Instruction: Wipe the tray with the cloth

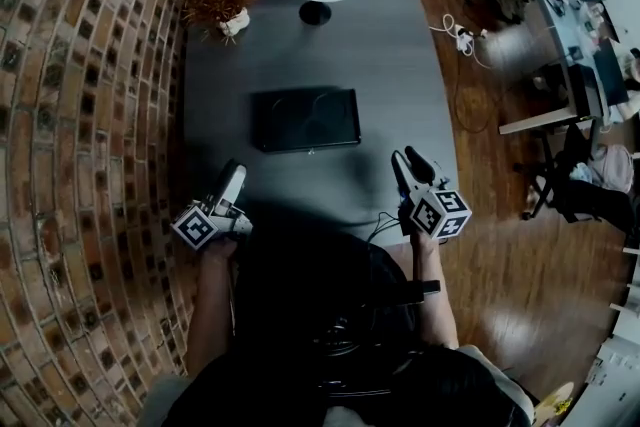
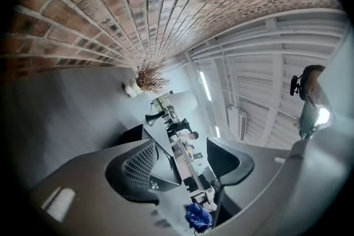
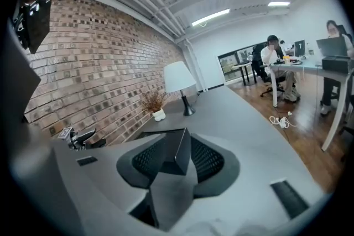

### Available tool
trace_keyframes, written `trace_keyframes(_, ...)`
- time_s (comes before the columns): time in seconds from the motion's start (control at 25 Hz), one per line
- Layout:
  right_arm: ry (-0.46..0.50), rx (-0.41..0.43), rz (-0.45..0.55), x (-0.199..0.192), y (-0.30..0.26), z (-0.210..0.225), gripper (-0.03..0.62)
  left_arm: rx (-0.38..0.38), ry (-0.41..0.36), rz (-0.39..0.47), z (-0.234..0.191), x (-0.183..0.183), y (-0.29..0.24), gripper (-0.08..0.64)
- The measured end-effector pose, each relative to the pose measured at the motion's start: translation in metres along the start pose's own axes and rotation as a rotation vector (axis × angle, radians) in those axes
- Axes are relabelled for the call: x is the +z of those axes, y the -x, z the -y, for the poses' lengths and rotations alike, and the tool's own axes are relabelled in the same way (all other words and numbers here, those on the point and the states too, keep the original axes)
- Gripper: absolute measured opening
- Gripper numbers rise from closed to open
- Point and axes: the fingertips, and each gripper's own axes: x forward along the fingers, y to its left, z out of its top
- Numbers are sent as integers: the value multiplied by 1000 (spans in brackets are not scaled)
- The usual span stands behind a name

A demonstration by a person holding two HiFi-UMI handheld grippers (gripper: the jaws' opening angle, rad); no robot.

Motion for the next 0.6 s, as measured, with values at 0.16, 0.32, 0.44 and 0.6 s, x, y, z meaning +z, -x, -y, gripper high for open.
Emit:
trace_keyframes(0.16,51,14,-17,1,-8,-11,152,-21,-21,-16,11,-1,-6,282)
trace_keyframes(0.32,85,6,-41,-4,-12,-14,144,-37,-42,-24,19,0,-9,276)
trace_keyframes(0.44,92,15,-55,-11,-14,-18,144,-59,-48,-14,26,3,-8,270)
trace_keyframes(0.6,92,23,-58,-13,-15,-20,144,-75,-52,-19,32,4,-9,268)
